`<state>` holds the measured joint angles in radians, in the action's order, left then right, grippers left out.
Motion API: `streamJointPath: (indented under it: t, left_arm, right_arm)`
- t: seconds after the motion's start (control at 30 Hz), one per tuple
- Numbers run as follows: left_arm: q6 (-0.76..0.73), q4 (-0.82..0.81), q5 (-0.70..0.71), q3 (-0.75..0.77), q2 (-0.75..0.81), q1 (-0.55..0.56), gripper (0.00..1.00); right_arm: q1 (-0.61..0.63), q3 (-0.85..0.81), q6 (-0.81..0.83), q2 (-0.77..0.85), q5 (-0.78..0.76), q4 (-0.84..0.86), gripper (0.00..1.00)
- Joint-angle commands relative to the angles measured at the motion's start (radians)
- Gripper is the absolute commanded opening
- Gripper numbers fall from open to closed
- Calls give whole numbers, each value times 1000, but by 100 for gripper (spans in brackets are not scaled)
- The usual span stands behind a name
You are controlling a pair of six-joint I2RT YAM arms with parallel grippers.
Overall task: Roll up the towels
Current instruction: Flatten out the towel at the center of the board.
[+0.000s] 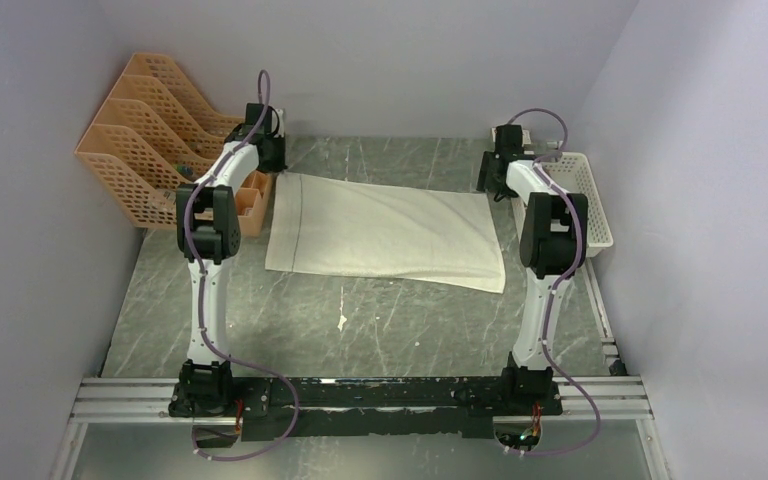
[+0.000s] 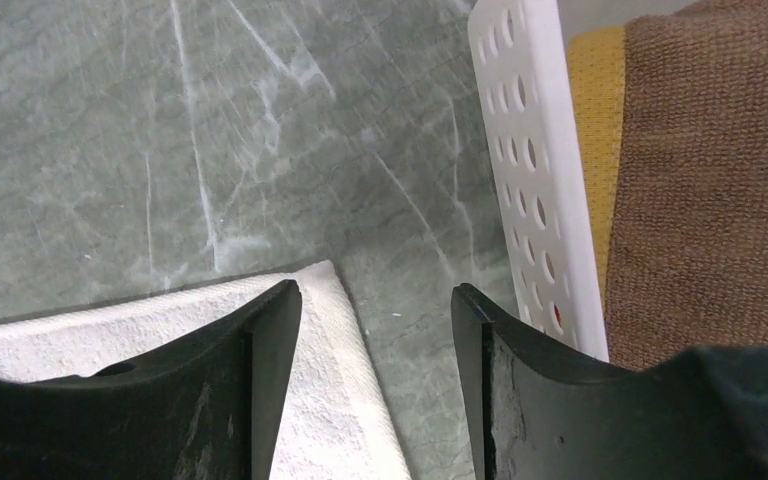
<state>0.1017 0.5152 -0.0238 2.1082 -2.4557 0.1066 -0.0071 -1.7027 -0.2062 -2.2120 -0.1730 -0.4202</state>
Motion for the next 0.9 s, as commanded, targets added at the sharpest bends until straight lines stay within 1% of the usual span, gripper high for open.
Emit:
streamJointPath:
  t: [0.0, 0.23, 0.4, 0.47, 0.5, 0.6, 0.67, 0.7, 0.8, 0.87]
  left_arm:
    - [-19, 5, 29, 30, -8, -7, 7]
    - [-23, 8, 19, 26, -17, -7, 7]
    - [-31, 13, 24, 33, -23, -7, 7]
    - [-34, 19, 24, 42, -27, -7, 7]
    - [-35, 22, 25, 44, -27, -7, 7]
    - [-40, 24, 28, 44, -26, -7, 7]
    - [-43, 25, 31, 44, -24, -10, 7]
    - [-43, 25, 31, 43, -23, -11, 7]
    - [-38, 22, 18, 44, -20, -18, 7]
    - [-39, 17, 5, 49, -19, -21, 7]
  right_arm:
    - [7, -5, 29, -28, 5, 3, 57]
    - [31, -39, 65, -75, 36, -2, 49]
    - [42, -59, 83, -104, 8, -28, 49]
    - [42, -57, 86, -109, 2, -33, 46]
    - [42, -54, 88, -109, 1, -32, 43]
    - [42, -28, 92, -104, -15, -29, 26]
    - [40, -7, 95, -106, -23, -21, 10]
    - [38, 3, 92, -106, -25, -20, 0]
    - [25, 25, 71, -103, -5, -4, 0]
    - [13, 33, 52, -92, 37, 19, 0]
